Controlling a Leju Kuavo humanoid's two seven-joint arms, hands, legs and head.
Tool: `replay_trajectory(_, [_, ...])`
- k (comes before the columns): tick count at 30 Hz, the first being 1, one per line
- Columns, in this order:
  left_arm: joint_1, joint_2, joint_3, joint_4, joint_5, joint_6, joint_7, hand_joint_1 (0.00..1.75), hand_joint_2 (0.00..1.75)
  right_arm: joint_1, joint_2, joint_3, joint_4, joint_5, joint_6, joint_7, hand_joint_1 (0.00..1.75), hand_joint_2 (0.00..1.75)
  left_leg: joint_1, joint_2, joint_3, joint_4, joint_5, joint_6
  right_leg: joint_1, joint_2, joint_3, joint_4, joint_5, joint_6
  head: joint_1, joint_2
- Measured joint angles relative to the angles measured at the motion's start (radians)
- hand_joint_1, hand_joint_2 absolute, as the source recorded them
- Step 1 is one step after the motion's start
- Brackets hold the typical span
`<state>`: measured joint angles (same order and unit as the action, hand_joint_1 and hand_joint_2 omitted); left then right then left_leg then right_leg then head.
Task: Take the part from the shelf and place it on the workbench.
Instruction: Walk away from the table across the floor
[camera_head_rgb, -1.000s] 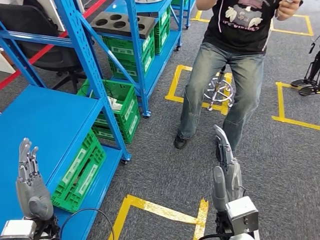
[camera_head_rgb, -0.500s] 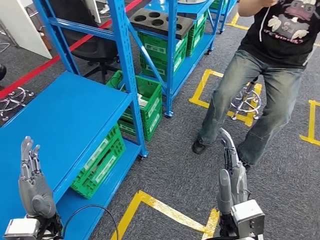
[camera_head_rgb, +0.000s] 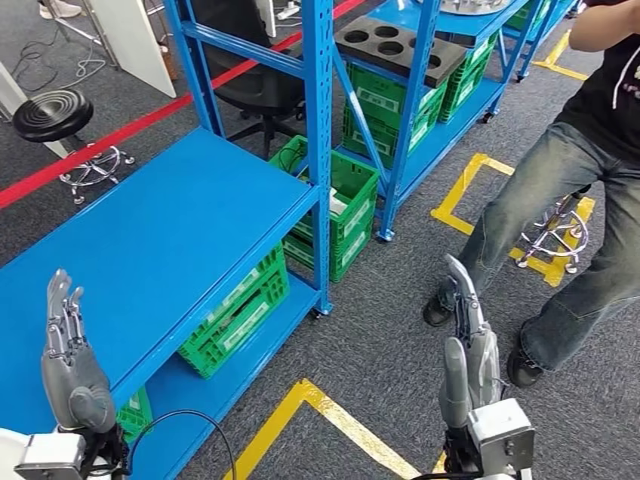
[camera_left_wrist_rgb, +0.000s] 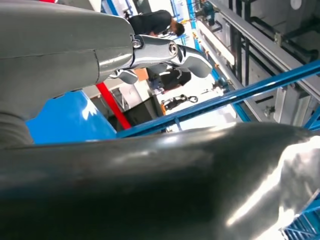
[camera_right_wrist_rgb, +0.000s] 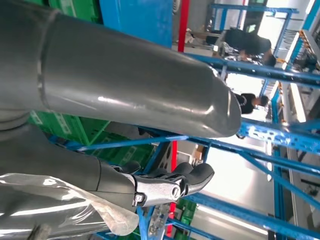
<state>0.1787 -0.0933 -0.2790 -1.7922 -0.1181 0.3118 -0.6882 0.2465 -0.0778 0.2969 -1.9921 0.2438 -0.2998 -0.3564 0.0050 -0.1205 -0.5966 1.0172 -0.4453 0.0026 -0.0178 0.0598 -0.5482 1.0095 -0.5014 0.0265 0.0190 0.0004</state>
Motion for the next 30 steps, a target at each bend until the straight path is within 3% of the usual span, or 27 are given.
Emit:
replay_trajectory(2, [0.002, 0.001, 0.0, -0.001, 0.002, 0.002, 0.0, 0.0, 0.0, -0.004, 0.0, 0.0, 0.0, 0.001, 0.004, 0.0, 0.0, 0.0, -0.003, 0.028, -0.014, 0.031, -0.022, -0.01, -0.003, -0.026, 0.006, -0.007, 0.002, -0.011, -0.006, 0.0])
replay_trajectory(4, [0.004, 0.002, 0.0, -0.003, 0.007, 0.002, 0.0, 0.0, 0.0, -0.005, 0.0, 0.002, 0.0, 0.003, 0.006, 0.001, 0.0, 0.0, -0.004, 0.08, -0.061, 0.134, -0.079, -0.02, -0.002, -0.055, 0.01, -0.011, 0.0, -0.021, -0.012, 0.0])
replay_trajectory(6, [0.011, 0.005, 0.001, -0.003, 0.013, -0.002, 0.0, 0.0, 0.0, -0.008, 0.0, 0.006, 0.001, 0.006, 0.006, 0.003, 0.0, 0.0, -0.001, 0.099, -0.119, 0.254, -0.126, -0.026, 0.0, -0.085, 0.01, -0.01, -0.003, -0.025, -0.013, 0.0])
replay_trajectory(7, [0.016, 0.006, 0.002, -0.003, 0.014, -0.004, 0.0, 0.0, 0.0, -0.011, 0.0, 0.008, 0.001, 0.007, 0.005, 0.004, 0.0, 0.0, 0.0, 0.102, -0.131, 0.277, -0.126, -0.028, 0.0, -0.1, 0.011, -0.01, -0.005, -0.026, -0.013, 0.0])
replay_trajectory(8, [0.021, 0.008, 0.003, -0.003, 0.015, -0.008, 0.0, 0.0, 0.0, -0.015, 0.0, 0.011, 0.001, 0.008, 0.004, 0.005, 0.0, 0.0, 0.001, 0.104, -0.123, 0.261, -0.106, -0.028, 0.001, -0.113, 0.013, -0.01, -0.007, -0.025, -0.013, 0.0])
replay_trajectory(9, [0.024, 0.009, 0.005, -0.003, 0.015, -0.01, 0.0, 0.0, 0.0, -0.02, 0.0, 0.013, 0.002, 0.009, 0.002, 0.007, 0.0, 0.0, 0.001, 0.112, -0.096, 0.207, -0.071, -0.027, 0.001, -0.125, 0.018, -0.01, -0.01, -0.023, -0.013, 0.0])
replay_trajectory(11, [0.026, 0.009, 0.009, -0.006, 0.015, -0.015, 0.0, 0.0, 0.0, -0.026, 0.0, 0.019, 0.002, 0.012, -0.002, 0.009, 0.0, 0.0, -0.005, 0.154, -0.027, 0.071, -0.013, -0.018, 0.004, -0.147, 0.027, -0.009, -0.018, -0.016, -0.014, 0.0])
replay_trajectory(13, [0.026, 0.009, 0.012, -0.01, 0.015, -0.017, 0.0, 0.0, 0.0, -0.029, 0.0, 0.024, 0.002, 0.014, -0.004, 0.011, 0.0, 0.0, -0.014, 0.184, 0.004, 0.007, -0.001, -0.004, 0.011, -0.167, 0.033, -0.008, -0.025, -0.008, -0.013, 0.0])
replay_trajectory(15, [0.029, 0.01, 0.015, -0.011, 0.015, -0.019, 0.0, 0.0, 0.0, -0.035, 0.0, 0.027, 0.003, 0.015, -0.005, 0.012, 0.0, 0.0, -0.015, 0.169, 0.002, 0.002, -0.003, 0.01, 0.013, -0.187, 0.038, -0.011, -0.03, 0.001, -0.011, 0.0])
replay_trajectory(16, [0.03, 0.01, 0.017, -0.013, 0.015, -0.019, 0.0, 0.0, 0.0, -0.038, 0.0, 0.029, 0.003, 0.016, -0.005, 0.012, 0.0, 0.0, -0.013, 0.157, 0.003, -0.001, -0.002, 0.016, 0.012, -0.181, 0.038, -0.008, -0.037, 0.006, -0.01, 0.0])
replay_trajectory(18, [0.028, 0.009, 0.019, -0.016, 0.016, -0.02, 0.0, 0.0, 0.0, -0.043, 0.0, 0.031, 0.004, 0.016, -0.007, 0.013, 0.0, 0.0, -0.007, 0.137, 0.006, -0.007, 0.002, 0.027, 0.008, -0.13, 0.012, 0.049, -0.074, 0.015, -0.005, 0.0])
replay_trajectory(20, [0.027, 0.008, 0.021, -0.018, 0.016, -0.022, 0.0, 0.0, 0.0, -0.043, 0.0, 0.032, 0.006, 0.017, -0.008, 0.014, 0.0, 0.0, -0.004, 0.117, 0.006, -0.008, 0.002, 0.034, 0.006, -0.075, -0.058, 0.187, -0.136, 0.018, 0.0, 0.0])
replay_trajectory(21, [0.028, 0.008, 0.021, -0.018, 0.016, -0.022, 0.0, 0.0, 0.0, -0.042, 0.0, 0.033, 0.007, 0.017, -0.008, 0.014, 0.0, 0.0, -0.004, 0.105, 0.007, -0.007, 0.002, 0.036, 0.006, -0.066, -0.096, 0.253, -0.155, 0.019, 0.002, 0.0])
replay_trajectory(22, [0.028, 0.008, 0.021, -0.018, 0.016, -0.022, 0.0, 0.0, 0.0, -0.041, 0.0, 0.033, 0.009, 0.017, -0.008, 0.014, 0.0, 0.0, -0.004, 0.093, 0.007, -0.007, 0.001, 0.036, 0.006, -0.063, -0.122, 0.291, -0.157, 0.019, 0.002, 0.0])
replay_trajectory(23, [0.029, 0.008, 0.022, -0.018, 0.016, -0.022, 0.0, 0.0, 0.0, -0.041, 0.0, 0.033, 0.01, 0.016, -0.008, 0.014, 0.0, 0.0, -0.004, 0.079, 0.009, -0.007, 0.001, 0.036, 0.006, -0.061, -0.13, 0.291, -0.138, 0.018, 0.002, 0.0])
replay_trajectory(24, [0.029, 0.008, 0.022, -0.018, 0.016, -0.023, 0.0, 0.0, 0.0, -0.041, 0.0, 0.033, 0.011, 0.017, -0.008, 0.014, 0.0, 0.0, -0.003, 0.065, 0.011, -0.007, 0.001, 0.035, 0.005, -0.057, -0.119, 0.248, -0.101, 0.017, 0.002, 0.0])
replay_trajectory(26, [0.028, 0.008, 0.022, -0.018, 0.016, -0.023, 0.0, 0.0, 0.0, -0.042, 0.0, 0.034, 0.012, 0.017, -0.008, 0.015, 0.0, 0.0, -0.004, 0.039, 0.013, -0.003, -0.002, 0.03, 0.001, -0.022, -0.063, 0.107, -0.022, 0.013, 0.002, 0.0])
replay_trajectory(27, [0.028, 0.008, 0.023, -0.018, 0.016, -0.023, 0.0, 0.0, 0.0, -0.042, 0.0, 0.034, 0.012, 0.017, -0.008, 0.014, 0.0, 0.0, -0.004, 0.027, 0.011, 0.0, -0.003, 0.026, -0.001, -0.001, -0.037, 0.05, 0.0, 0.011, 0.002, 0.0])
replay_trajectory(29, [0.029, 0.008, 0.023, -0.018, 0.017, -0.025, 0.0, 0.0, 0.0, -0.042, 0.0, 0.034, 0.012, 0.017, -0.01, 0.015, 0.0, 0.0, -0.002, 0.007, 0.003, 0.003, -0.001, 0.013, -0.002, 0.019, -0.015, 0.009, 0.005, 0.005, 0.001, 0.0])
replay_trajectory(30, [0.029, 0.008, 0.024, -0.018, 0.018, -0.025, 0.0, 0.0, 0.0, -0.043, 0.0, 0.034, 0.013, 0.017, -0.011, 0.015, 0.0, 0.0, 0.0, -0.004, -0.001, 0.002, 0.001, 0.007, -0.001, 0.009, -0.013, 0.007, 0.007, 0.0, 0.0, 0.0])
